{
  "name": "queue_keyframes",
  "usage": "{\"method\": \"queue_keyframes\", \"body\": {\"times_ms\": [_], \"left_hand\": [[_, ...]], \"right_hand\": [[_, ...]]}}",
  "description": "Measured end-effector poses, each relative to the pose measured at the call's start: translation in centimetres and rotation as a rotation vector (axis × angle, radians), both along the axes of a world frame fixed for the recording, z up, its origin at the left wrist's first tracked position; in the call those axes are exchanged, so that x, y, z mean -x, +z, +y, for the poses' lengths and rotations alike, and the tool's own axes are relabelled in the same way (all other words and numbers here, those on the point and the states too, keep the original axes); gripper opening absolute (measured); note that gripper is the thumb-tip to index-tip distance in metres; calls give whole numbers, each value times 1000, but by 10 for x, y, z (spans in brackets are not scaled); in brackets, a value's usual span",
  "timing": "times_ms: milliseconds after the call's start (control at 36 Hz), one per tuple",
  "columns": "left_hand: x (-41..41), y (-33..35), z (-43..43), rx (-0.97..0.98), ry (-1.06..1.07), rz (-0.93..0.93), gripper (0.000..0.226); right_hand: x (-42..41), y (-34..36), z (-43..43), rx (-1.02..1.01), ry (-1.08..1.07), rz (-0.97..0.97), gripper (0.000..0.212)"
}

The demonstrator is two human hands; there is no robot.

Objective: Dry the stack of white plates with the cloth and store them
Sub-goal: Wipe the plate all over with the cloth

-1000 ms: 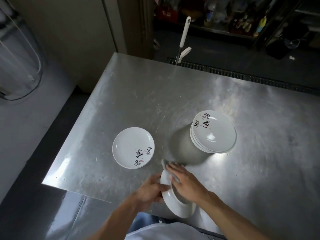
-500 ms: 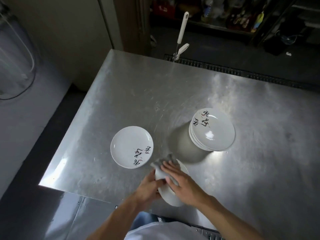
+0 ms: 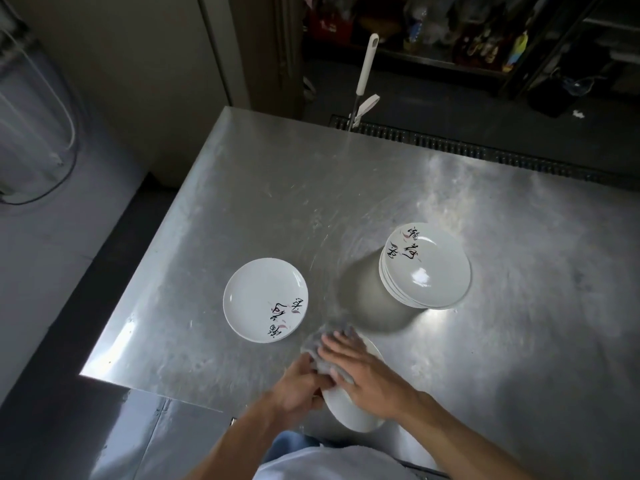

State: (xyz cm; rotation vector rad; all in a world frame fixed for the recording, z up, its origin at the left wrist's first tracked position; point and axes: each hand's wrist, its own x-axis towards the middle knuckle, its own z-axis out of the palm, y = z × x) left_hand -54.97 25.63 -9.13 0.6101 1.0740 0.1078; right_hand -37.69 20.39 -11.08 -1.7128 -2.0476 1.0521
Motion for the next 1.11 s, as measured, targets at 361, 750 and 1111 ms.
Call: {"method": "queue_keyframes", "body": {"times_ms": [361, 750, 1111], "left_hand": [[-5, -2, -4, -50, -21, -4, 38], [-6, 0, 13, -43, 83, -89, 54], [2, -4, 3, -41, -38, -34, 52]], "right_hand": [[-16, 6, 4, 59, -65, 75, 47], [-4, 11, 0, 54, -119, 121, 46], [-18, 5, 11, 157, -283, -11, 48]]}}
